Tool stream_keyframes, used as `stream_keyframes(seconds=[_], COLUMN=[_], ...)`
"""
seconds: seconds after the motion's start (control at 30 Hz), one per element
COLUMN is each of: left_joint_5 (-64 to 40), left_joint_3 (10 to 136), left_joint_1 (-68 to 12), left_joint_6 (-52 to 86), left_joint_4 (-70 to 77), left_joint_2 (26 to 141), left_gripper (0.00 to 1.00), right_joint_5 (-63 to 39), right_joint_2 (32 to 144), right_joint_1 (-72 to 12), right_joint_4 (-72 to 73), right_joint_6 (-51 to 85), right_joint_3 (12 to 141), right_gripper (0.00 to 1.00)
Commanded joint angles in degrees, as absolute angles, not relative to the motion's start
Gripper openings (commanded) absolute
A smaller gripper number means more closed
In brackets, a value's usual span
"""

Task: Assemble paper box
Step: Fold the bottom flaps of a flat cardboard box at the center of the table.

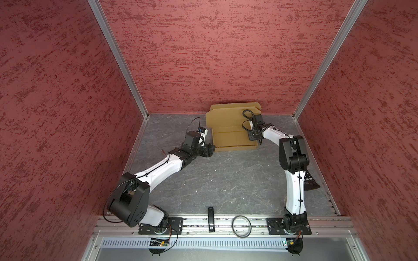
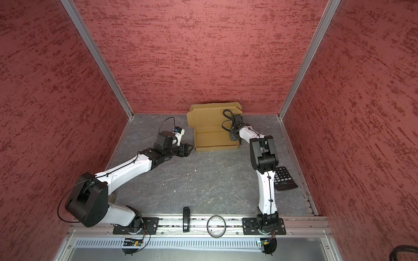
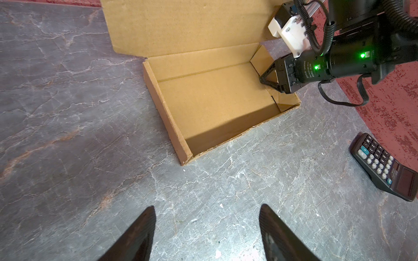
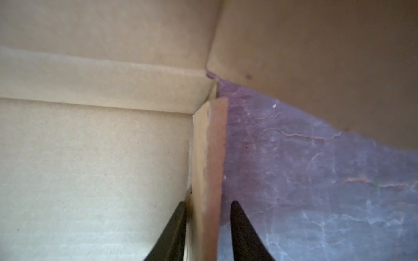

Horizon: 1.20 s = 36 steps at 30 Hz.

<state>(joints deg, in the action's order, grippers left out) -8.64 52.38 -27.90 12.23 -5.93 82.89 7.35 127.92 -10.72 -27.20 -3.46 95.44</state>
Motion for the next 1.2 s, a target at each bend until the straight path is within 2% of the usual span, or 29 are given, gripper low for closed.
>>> stream_keyframes(seconds=[0.0,0.63,1.17], left_joint_5=[-7.6,-6.8,-12.7], left_joint_3=[53.4,61.3,85.6], left_joint_1=[-27.6,-25.4,-17.6], left_joint_6=[12.7,12.6,9.2], left_joint_4=[-5.9,-10.2,-22.1], left_joint_2=[81.4,83.6,99.4], left_gripper=[0.73,0.73,0.72], right_joint_5=[5.9,2.1,-0.2], right_joint_2=[124.2,113.0,96.7], right_joint_1=[-11.0,-10.8,-10.2], right_joint_4=[-27.5,-23.2,-22.0], right_joint_6=[-2.2,0.4,1.0], right_joint_3=[93.2,81.8,75.1], right_gripper=[0.38,0.48,0.53])
